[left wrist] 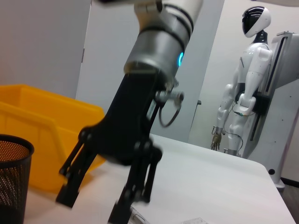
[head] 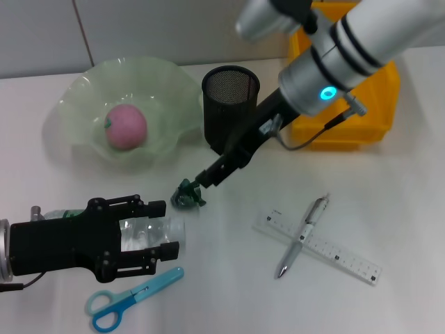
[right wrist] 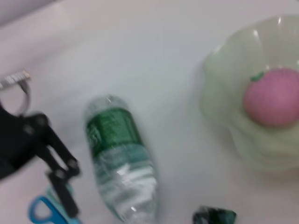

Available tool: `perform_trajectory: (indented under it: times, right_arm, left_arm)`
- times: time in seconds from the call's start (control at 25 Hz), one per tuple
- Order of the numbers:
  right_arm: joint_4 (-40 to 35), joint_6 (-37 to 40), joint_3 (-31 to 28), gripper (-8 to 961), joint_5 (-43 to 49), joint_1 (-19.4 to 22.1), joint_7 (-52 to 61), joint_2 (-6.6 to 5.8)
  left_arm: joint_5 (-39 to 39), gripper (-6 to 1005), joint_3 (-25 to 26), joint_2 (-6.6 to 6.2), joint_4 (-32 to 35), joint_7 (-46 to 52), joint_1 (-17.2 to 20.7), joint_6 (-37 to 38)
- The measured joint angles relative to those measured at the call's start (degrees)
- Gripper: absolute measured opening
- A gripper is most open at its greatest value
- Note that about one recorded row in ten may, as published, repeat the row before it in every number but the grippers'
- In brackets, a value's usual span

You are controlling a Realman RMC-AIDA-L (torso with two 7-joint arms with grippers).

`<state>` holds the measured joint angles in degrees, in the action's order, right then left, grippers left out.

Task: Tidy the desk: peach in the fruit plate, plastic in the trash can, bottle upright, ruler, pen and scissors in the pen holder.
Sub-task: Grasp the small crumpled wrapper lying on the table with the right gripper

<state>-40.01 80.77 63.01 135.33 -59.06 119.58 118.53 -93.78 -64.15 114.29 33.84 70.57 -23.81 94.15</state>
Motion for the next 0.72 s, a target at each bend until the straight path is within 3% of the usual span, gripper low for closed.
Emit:
perform_trajectory:
  times: [0.32,0.72]
  right_arm:
    - [7.1,-12.0,9.8,756,-2.9,-1.7,-0.8,1.09]
    - [11.1,-18.1,17.1,749,-8.3,-3.3,-0.9,1.30]
  left_arm:
    - [0.0,727,0.0,0.11,-0.2,0.0,-0.1,0.0]
    - [0.1,727,0.0,0.12,-0.2,0.0,0.0,0.1]
